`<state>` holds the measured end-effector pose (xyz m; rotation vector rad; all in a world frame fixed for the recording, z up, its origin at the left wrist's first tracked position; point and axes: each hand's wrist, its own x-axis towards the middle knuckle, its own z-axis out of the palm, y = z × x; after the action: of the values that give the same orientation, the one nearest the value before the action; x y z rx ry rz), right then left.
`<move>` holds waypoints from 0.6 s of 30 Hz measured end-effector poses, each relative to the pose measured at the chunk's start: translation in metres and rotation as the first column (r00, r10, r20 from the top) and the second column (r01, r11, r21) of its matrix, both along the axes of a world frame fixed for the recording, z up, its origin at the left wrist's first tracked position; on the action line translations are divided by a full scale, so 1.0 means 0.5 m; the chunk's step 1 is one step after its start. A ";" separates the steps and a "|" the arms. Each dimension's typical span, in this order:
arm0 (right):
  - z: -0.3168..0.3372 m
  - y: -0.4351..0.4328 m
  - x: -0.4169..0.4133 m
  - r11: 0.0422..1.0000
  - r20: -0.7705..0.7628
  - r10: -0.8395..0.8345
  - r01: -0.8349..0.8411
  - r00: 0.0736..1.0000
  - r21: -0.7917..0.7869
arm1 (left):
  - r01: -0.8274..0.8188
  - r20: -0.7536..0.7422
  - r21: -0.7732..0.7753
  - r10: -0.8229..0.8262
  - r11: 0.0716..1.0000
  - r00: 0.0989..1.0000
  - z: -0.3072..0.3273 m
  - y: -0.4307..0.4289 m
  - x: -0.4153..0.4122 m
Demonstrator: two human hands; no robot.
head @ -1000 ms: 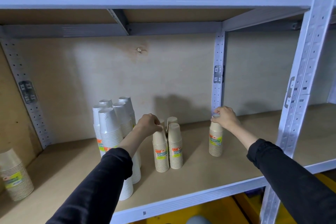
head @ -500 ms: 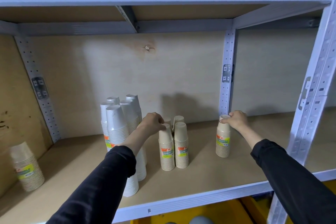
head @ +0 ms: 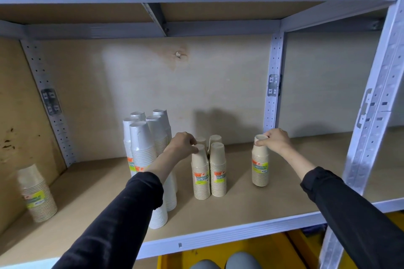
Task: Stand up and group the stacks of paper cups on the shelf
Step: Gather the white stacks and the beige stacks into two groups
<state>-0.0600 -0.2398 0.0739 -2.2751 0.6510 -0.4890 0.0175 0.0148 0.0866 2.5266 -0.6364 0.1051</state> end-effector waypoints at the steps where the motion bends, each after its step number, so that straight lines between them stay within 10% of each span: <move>1: 0.004 0.008 -0.002 0.999 0.010 0.033 -0.033 0.999 0.004 | -0.001 0.003 -0.001 0.001 1.000 1.000 0.001 0.001 -0.002; 18: -0.021 0.154 -0.027 0.923 0.050 0.377 -0.380 0.925 0.060 | -0.040 0.080 -0.044 0.044 0.998 0.996 -0.023 0.064 -0.079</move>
<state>-0.0736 -0.1627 0.0637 -2.2469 0.1925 -0.3130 -0.0223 0.0468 0.0749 2.5058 -0.6060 0.2344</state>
